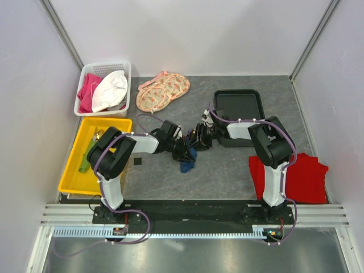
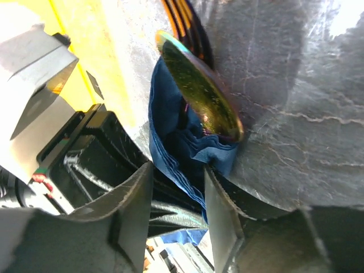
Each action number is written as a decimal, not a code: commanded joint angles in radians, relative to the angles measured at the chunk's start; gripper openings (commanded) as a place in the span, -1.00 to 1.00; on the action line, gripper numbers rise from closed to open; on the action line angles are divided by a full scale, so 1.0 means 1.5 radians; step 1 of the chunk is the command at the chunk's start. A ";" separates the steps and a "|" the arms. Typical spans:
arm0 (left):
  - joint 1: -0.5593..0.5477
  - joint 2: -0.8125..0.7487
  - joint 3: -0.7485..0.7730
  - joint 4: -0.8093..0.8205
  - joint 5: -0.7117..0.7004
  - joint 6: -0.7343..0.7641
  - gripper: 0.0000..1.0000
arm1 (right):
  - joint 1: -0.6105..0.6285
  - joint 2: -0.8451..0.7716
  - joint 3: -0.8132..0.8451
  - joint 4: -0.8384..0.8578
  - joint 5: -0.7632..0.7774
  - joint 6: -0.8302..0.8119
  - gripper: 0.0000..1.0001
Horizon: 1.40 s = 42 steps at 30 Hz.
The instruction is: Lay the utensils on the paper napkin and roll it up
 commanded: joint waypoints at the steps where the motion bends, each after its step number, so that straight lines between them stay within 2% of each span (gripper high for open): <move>1: -0.014 -0.028 0.005 -0.021 -0.025 0.028 -0.96 | 0.006 0.019 -0.011 0.015 0.045 0.009 -0.11; 4: -0.014 -0.013 0.001 -0.007 -0.032 0.034 -0.96 | 0.006 0.023 -0.013 0.017 0.045 0.012 -0.19; 6: -0.014 0.006 0.003 -0.012 -0.033 0.040 -0.96 | 0.004 0.023 -0.017 0.016 0.049 0.011 -0.40; 11: -0.014 0.008 0.007 -0.007 -0.018 0.057 -0.90 | 0.004 0.028 -0.013 -0.006 0.069 -0.006 -0.69; 12: -0.014 0.002 0.007 -0.007 -0.013 0.070 -0.87 | 0.004 0.029 -0.013 -0.008 0.071 -0.009 -0.83; 13: -0.013 -0.015 0.008 -0.004 -0.001 0.077 -0.82 | 0.004 0.032 -0.012 -0.008 0.070 -0.015 -0.90; 15: -0.009 -0.038 0.003 0.002 0.018 0.098 -0.54 | 0.004 0.037 -0.009 -0.016 0.076 -0.022 -1.00; 17: -0.004 -0.081 -0.002 0.011 0.044 0.109 -0.32 | 0.004 0.038 -0.007 -0.022 0.082 -0.032 -1.00; 20: 0.014 -0.135 -0.010 0.007 0.080 0.131 -0.11 | 0.004 0.039 -0.004 -0.028 0.087 -0.043 -1.00; 25: 0.066 -0.204 -0.042 0.002 0.138 0.136 -0.11 | 0.003 0.043 -0.005 -0.032 0.089 -0.049 -1.00; 29: 0.093 -0.200 -0.066 -0.035 0.139 0.165 -0.26 | 0.003 0.047 -0.005 -0.032 0.089 -0.048 -1.00; 37: 0.063 -0.123 -0.049 0.024 0.140 0.142 -0.49 | 0.003 0.051 -0.005 -0.032 0.092 -0.046 -1.00; 42: 0.036 -0.091 -0.056 0.030 0.126 0.129 -0.54 | 0.001 0.056 0.004 -0.034 0.092 -0.046 -1.00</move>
